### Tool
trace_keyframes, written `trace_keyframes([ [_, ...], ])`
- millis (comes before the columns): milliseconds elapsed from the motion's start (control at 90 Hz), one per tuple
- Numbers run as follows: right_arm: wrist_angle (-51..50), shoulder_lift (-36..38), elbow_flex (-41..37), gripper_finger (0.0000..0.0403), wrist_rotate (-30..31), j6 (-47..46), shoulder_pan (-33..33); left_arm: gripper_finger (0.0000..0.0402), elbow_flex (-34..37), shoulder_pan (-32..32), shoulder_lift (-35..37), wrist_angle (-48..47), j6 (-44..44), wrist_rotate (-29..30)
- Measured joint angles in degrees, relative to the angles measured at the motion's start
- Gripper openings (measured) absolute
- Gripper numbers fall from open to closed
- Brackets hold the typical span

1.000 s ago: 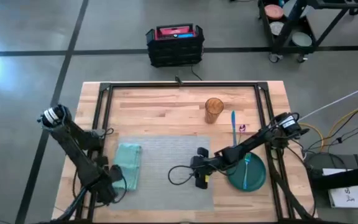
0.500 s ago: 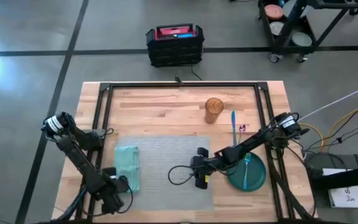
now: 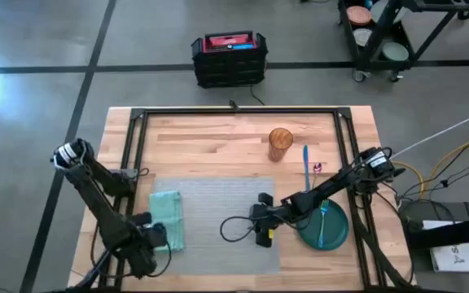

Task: Set table place
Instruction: Move the folded blue table napkin to the left side of the gray table mat

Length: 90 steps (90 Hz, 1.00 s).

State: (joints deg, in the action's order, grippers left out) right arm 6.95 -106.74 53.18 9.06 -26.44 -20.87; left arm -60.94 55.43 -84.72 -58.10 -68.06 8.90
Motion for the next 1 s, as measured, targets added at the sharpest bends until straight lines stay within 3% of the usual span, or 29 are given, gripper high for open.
trace_keyframes([
  [100,0.0,0.0,0.0,0.0168,0.0,0.0,0.0,0.0114,3.3,-0.2,-0.3,4.2,-0.3,1.1],
  [433,0.0,0.0,0.0,0.0168,0.0,0.0,0.0,0.0113,17.3,-0.1,-0.8,29.1,-3.7,-6.9],
  [633,0.0,0.0,0.0,0.0163,0.0,0.0,0.0,0.0113,16.1,-0.6,0.2,28.8,-3.4,-7.0],
  [756,0.0,0.0,0.0,0.0164,0.0,0.0,0.0,0.0113,12.4,-0.6,1.5,23.4,-2.9,-6.7],
  [1000,0.3,0.0,0.0,0.017,0.0,0.0,0.0,0.0113,10.9,-0.6,2.2,17.5,-0.8,4.3],
])
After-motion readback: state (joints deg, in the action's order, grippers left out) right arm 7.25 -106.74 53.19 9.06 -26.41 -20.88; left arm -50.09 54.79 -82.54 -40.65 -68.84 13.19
